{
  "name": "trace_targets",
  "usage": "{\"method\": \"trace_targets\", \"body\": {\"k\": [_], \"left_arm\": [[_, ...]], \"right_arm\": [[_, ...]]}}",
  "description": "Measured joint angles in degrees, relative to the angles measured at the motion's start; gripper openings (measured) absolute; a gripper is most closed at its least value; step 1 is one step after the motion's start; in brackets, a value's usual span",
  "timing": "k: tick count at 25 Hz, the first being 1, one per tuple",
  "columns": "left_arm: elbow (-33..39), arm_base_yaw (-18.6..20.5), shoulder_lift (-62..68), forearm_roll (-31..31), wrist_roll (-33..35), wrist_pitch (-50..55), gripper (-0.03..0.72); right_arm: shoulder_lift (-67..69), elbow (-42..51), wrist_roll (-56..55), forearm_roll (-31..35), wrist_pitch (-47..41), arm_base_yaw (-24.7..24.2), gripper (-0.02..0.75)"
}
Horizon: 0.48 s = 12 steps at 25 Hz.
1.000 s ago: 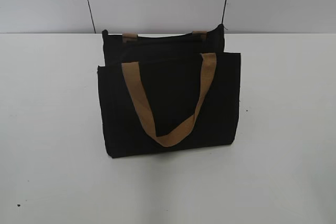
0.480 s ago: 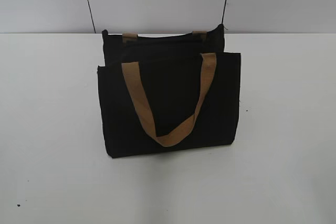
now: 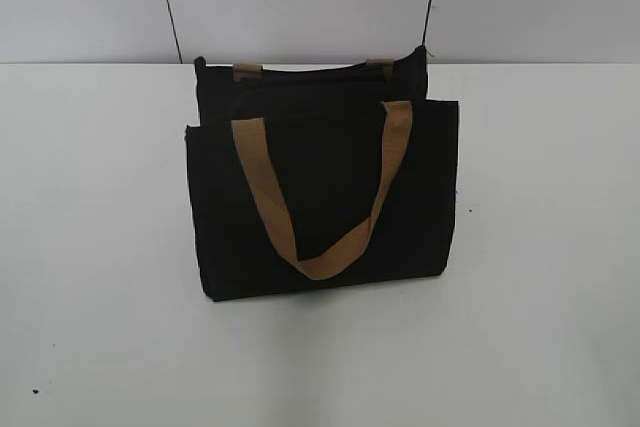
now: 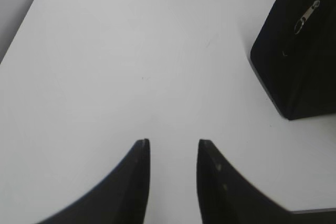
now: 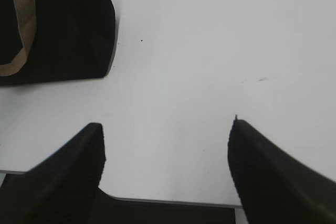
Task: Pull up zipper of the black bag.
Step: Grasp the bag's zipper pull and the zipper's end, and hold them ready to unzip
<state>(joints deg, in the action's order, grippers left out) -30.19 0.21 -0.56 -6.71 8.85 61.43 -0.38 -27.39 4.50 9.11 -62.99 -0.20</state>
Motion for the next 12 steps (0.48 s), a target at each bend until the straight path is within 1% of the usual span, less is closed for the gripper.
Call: {"method": "trace_targets", "body": {"k": [5, 7, 9, 12], "left_arm": [[0.0, 0.0, 0.0, -0.1, 0.0, 0.0, 0.243], [0.0, 0.0, 0.5, -1.0, 0.0, 0.0, 0.26], [0.0, 0.0, 1.9, -3.1, 0.0, -0.2, 0.31], [-1.4, 0.0, 4.6, -4.5, 0.0, -2.0, 0.447]], "right_arm": [[0.0, 0.0, 0.0, 0.0, 0.0, 0.0, 0.559], [0.0, 0.0, 0.0, 0.0, 0.0, 0.0, 0.559], [0.0, 0.0, 0.0, 0.0, 0.0, 0.0, 0.559], [0.0, 0.0, 0.0, 0.0, 0.0, 0.0, 0.559]]}}
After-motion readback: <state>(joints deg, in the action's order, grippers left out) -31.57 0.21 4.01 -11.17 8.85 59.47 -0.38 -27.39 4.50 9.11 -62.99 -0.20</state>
